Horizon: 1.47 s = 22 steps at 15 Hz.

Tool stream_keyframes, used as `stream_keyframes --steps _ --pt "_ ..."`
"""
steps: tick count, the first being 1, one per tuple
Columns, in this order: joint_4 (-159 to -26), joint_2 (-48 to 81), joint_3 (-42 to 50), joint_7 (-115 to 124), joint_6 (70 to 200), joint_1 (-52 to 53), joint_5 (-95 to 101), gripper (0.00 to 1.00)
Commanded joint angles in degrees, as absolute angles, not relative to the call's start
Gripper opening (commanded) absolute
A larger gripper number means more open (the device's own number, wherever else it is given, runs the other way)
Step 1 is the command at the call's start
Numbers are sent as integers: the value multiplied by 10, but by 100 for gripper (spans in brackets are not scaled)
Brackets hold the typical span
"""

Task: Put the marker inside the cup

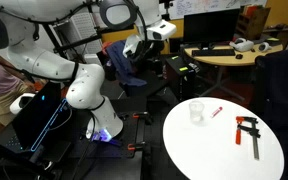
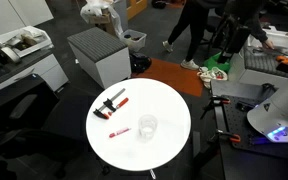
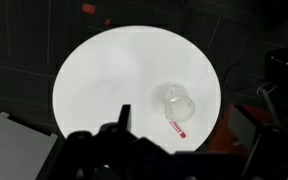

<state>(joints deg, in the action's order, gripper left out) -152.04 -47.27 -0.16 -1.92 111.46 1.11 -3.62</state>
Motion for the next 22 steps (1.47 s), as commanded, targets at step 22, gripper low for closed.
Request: stream_keyframes --steps 22 --pt "-1478 -317 24 -117 1318 21 31 100"
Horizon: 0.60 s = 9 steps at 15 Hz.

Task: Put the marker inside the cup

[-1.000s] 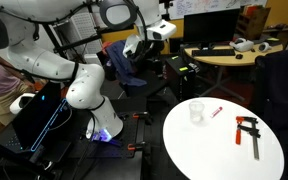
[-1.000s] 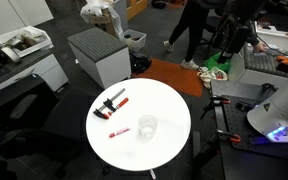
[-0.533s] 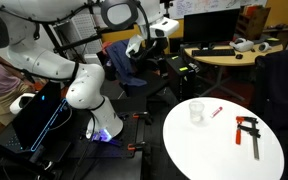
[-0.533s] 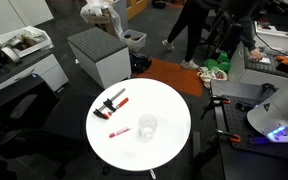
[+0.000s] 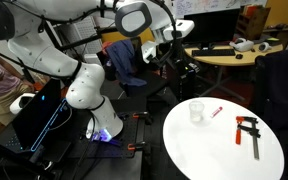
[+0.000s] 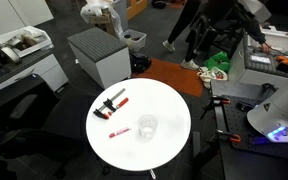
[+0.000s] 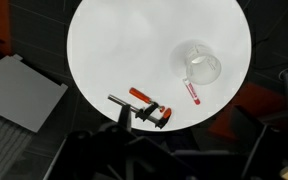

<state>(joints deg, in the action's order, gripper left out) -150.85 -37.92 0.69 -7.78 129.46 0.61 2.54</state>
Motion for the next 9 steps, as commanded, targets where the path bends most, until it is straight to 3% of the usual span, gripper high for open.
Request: stream_keyframes --steps 1,9 --pt "-1473 -298 28 -136 1325 27 27 100" --pt "-1412 -169 29 -241 1322 67 14 100"
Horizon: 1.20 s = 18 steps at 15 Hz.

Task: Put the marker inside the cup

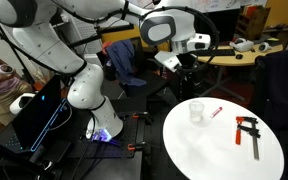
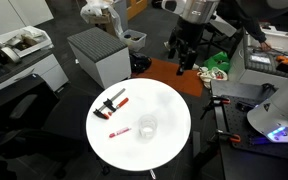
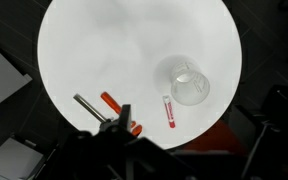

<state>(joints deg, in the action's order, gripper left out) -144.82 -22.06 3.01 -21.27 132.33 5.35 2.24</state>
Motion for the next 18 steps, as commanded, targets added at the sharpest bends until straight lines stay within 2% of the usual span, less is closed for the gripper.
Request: stream_keyframes --steps 1,9,14,18 --pt "-1406 -157 25 -242 1320 70 13 100" --pt "-1390 -98 -19 -210 1345 71 48 100" --pt "-1390 -53 -42 -189 1439 81 24 100" --pt "-1370 32 -65 -151 1513 86 30 100"
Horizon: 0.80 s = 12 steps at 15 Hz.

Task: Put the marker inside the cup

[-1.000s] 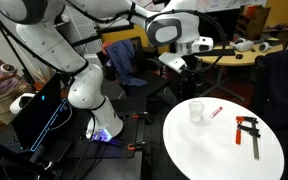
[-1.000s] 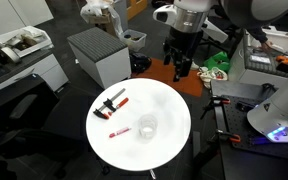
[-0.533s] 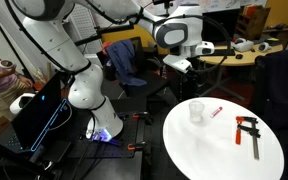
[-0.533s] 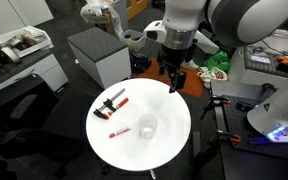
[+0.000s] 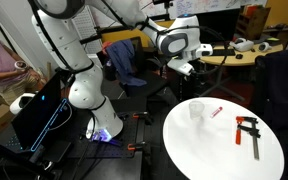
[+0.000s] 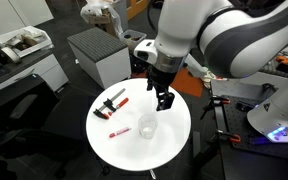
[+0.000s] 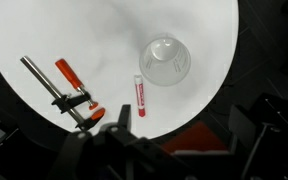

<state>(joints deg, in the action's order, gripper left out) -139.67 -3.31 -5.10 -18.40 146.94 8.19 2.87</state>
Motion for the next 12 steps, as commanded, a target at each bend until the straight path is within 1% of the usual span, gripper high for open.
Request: stream_keyframes --steps 1,5,12 --pt "-1361 57 -69 -139 1527 85 37 100" --pt "-1326 128 -72 -104 1553 86 61 100" --pt "-1252 187 -41 -53 1538 95 137 100"
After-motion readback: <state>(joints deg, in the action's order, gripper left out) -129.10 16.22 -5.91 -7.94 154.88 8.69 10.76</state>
